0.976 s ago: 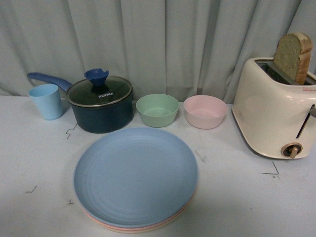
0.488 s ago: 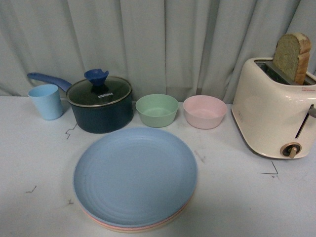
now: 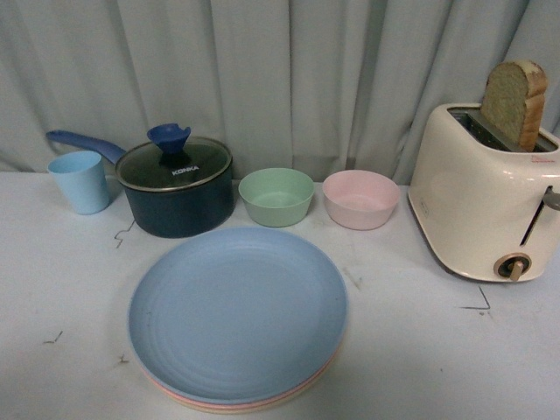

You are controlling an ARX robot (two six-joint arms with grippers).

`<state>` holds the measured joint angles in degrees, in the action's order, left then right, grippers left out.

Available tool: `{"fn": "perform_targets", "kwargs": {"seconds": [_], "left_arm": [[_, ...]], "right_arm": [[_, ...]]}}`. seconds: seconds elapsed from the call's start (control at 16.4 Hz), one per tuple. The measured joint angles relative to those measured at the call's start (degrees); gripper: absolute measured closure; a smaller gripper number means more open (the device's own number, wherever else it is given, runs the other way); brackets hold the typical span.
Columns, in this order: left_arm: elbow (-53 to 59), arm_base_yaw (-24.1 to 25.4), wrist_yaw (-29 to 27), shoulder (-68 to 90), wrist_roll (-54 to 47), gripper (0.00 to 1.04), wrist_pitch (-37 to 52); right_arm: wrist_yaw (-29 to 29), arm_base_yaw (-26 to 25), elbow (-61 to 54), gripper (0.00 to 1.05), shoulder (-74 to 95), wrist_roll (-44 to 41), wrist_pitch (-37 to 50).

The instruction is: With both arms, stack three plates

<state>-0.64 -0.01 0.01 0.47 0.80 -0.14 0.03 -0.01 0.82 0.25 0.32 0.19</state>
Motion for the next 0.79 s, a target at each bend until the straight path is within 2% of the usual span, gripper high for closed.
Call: {"fn": "perform_targets", "kwargs": {"seconds": [0.24, 0.31, 0.37, 0.79], "left_arm": [[0.00, 0.00, -0.02, 0.00, 0.00, 0.07, -0.04], [0.00, 0.00, -0.02, 0.00, 0.00, 0.07, -0.07], [0.00, 0.00, -0.02, 0.00, 0.00, 0.07, -0.07], [0.00, 0.00, -0.02, 0.00, 0.00, 0.07, -0.04]], "right_arm": [[-0.02, 0.00, -0.15, 1.03, 0.00, 0.00, -0.39], [-0.02, 0.00, -0.15, 0.13, 0.00, -0.07, -0.42], [-0.02, 0.00, -0.15, 0.07, 0.00, -0.04, -0.39], [-0.02, 0.00, -0.15, 0.06, 0.00, -0.04, -0.42]]}}
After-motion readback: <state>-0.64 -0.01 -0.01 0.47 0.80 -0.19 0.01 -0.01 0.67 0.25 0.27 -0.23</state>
